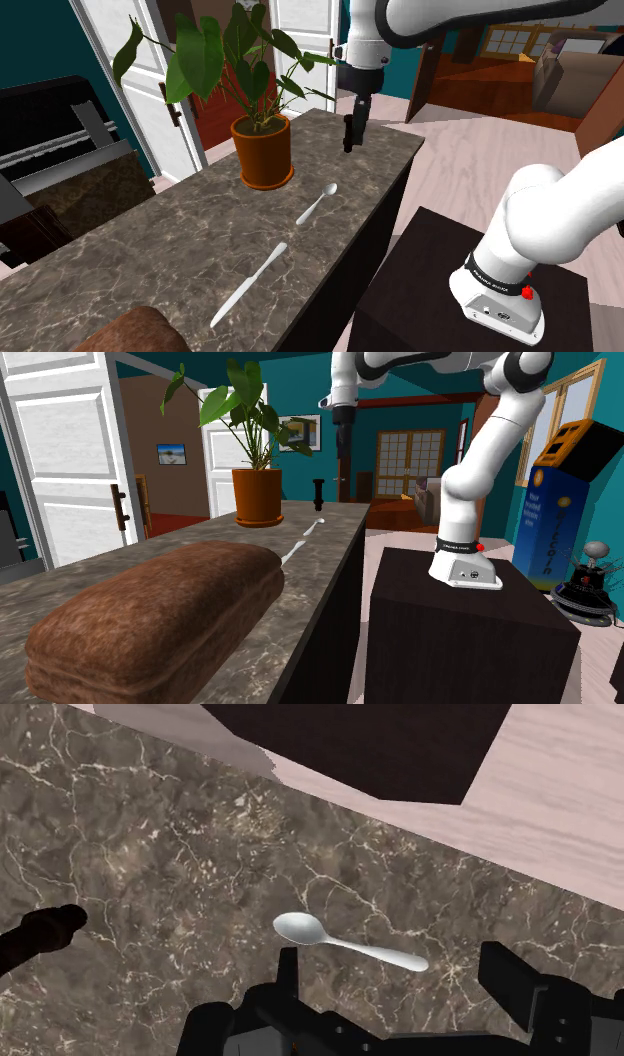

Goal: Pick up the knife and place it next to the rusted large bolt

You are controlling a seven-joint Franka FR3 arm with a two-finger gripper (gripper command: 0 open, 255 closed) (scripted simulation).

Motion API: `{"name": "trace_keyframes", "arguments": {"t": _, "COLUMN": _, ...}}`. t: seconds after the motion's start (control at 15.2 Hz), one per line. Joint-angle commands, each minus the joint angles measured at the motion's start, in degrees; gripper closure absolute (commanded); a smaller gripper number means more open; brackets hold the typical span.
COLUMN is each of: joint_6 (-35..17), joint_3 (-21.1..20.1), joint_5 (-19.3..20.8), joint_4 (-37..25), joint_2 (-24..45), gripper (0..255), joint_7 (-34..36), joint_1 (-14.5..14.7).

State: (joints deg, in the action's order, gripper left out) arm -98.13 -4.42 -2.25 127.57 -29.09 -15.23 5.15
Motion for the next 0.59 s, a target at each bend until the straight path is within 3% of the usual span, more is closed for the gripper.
{"name": "trace_keyframes", "arguments": {"t": 0.0, "joint_6": -1.46, "joint_3": -1.17, "joint_5": 0.25, "joint_4": -2.22, "joint_2": 4.25, "gripper": 0, "joint_7": -1.74, "joint_1": 1.30}}
{"name": "trace_keyframes", "arguments": {"t": 0.53, "joint_6": -5.31, "joint_3": -6.25, "joint_5": 2.53, "joint_4": -10.39, "joint_2": 18.75, "gripper": 0, "joint_7": -7.61, "joint_1": 5.89}}
